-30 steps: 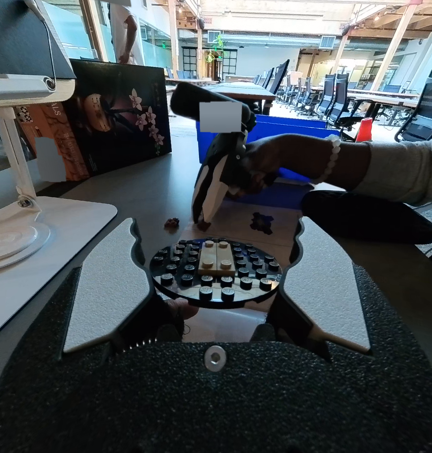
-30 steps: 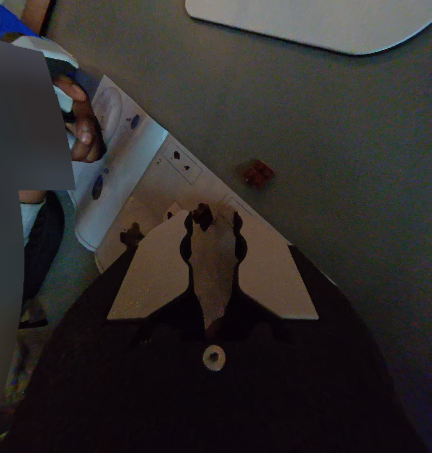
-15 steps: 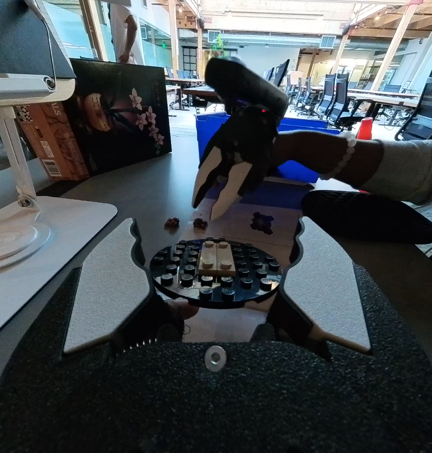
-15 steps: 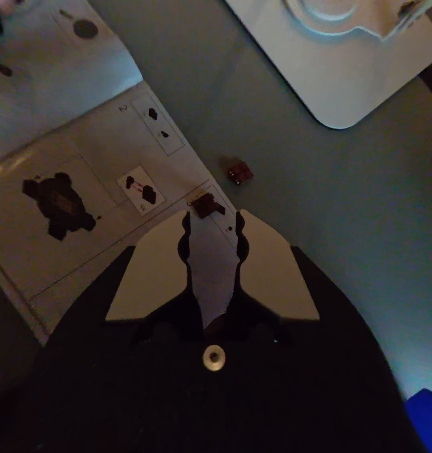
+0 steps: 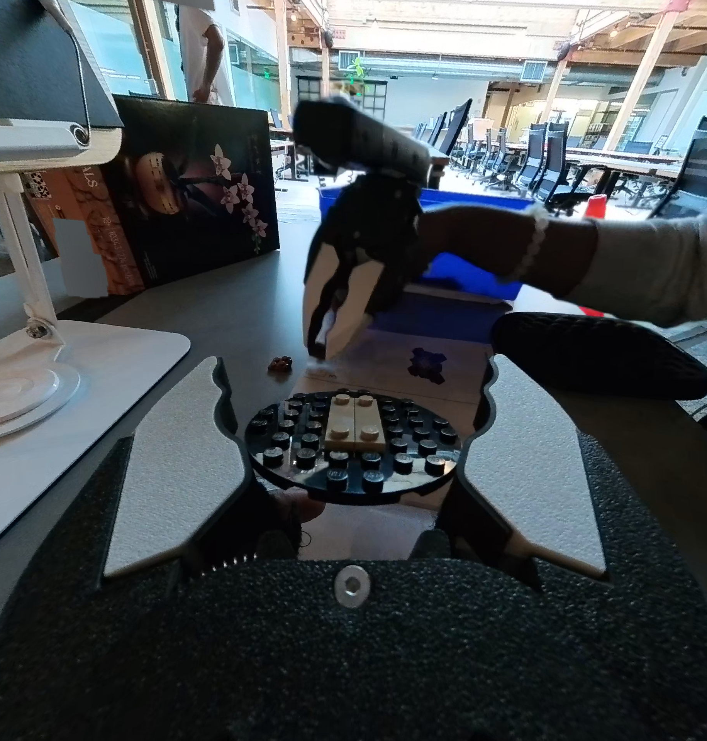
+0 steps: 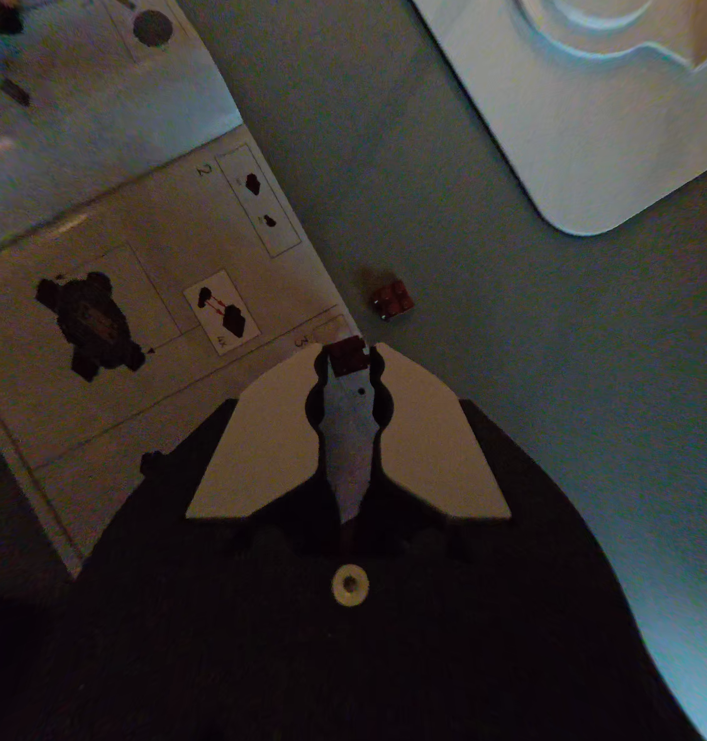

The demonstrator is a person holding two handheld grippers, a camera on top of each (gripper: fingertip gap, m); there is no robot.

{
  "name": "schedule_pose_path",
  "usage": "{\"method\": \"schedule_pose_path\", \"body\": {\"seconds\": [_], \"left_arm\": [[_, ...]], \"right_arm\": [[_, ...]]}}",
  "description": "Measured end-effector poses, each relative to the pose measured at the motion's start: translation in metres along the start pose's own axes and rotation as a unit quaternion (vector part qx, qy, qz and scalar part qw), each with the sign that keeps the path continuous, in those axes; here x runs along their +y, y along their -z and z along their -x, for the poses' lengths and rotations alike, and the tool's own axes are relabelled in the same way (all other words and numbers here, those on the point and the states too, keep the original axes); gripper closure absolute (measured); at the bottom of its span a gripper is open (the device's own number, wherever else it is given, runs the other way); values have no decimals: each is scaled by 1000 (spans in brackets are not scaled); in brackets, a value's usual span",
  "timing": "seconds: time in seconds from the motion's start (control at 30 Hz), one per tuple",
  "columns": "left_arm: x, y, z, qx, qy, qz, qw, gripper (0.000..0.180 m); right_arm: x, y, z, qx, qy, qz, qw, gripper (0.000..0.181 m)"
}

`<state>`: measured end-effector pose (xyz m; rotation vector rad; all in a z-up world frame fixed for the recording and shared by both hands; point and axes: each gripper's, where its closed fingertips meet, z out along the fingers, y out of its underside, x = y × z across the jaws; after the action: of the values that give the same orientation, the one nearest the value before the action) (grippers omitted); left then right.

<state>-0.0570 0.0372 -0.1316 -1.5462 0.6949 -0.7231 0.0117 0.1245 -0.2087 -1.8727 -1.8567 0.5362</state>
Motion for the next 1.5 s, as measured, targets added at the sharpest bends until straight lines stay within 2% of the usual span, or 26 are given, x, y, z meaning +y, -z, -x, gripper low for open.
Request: {"method": "schedule_pose_path", "body": {"seconds": [0.27,0.47,0.97,1.07,1.17,1.27,1.33,1.4,1.5], "left_arm": [[1,0,0,0,-5,4,1000,63],[1,1,-2,2,-4,5,1000,63],[1,0,-1,1,-4,5,1000,63],[1,-1,-1,1,-4,4,1000,63],[1,1,-1,1,-4,5,1000,63],[1,1,-1,2,-4,5,1000,63],[1,0,-1,2,-5,4,1000,63],[1,0,-1,2,-5,5,1000,63],[1,0,-1,2,-8,8,1000,63]], "right_arm": [[-14,1,-16,-85,51,0,995,163],[-4,-6,-27,-77,63,32,995,163],[2,-12,-33,-67,65,34,995,163],[5,-11,-40,-39,13,44,998,163],[11,-6,-44,5,-113,65,991,161],[3,3,-33,0,-157,33,987,146],[-3,16,-33,0,-127,17,992,132],[-3,27,-41,22,-16,25,999,133],[-3,25,-38,13,152,65,986,138]]}}
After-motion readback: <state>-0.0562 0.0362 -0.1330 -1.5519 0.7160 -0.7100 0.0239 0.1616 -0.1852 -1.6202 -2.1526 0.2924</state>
